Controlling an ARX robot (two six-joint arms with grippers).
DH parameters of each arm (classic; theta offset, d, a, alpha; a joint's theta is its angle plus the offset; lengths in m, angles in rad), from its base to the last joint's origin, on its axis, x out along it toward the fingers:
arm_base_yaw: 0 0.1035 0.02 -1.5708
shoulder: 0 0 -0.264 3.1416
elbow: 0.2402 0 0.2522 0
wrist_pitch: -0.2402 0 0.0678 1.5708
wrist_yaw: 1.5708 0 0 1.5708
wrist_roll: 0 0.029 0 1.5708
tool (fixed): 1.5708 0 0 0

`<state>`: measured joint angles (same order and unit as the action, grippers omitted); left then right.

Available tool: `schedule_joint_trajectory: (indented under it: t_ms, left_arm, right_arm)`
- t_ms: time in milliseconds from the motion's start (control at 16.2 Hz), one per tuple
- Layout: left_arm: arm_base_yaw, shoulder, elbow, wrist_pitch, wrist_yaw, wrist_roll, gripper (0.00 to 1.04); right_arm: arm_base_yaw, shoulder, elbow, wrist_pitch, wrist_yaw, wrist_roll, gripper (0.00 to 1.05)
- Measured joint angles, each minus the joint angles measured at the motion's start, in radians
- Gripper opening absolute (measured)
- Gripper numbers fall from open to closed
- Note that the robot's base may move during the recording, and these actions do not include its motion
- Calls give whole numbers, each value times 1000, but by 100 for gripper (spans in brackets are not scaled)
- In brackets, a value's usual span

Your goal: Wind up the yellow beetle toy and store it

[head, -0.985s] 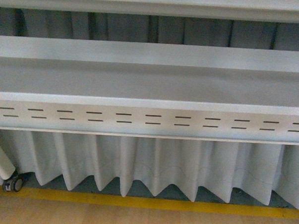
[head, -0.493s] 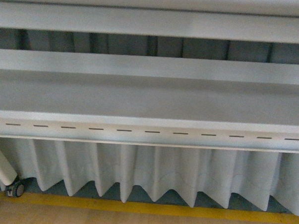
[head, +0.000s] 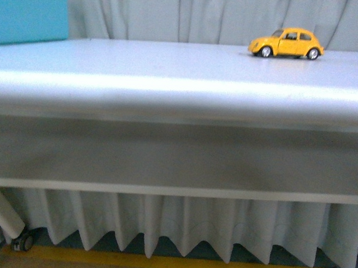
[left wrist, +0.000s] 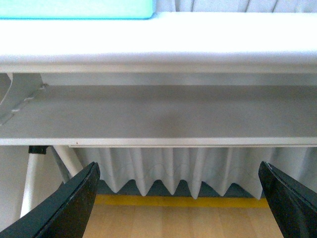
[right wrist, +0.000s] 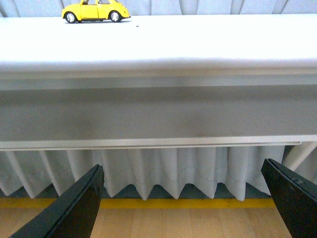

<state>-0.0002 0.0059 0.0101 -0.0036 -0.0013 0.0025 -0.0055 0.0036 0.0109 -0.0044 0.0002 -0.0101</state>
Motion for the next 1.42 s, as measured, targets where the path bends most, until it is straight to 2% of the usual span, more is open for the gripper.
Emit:
schedule_joint_trajectory:
  t_ms: [1416]
  left_arm:
    - [0, 0, 0, 1, 1, -2, 98]
  right_arm:
    - [0, 0, 0, 2, 0, 2, 98]
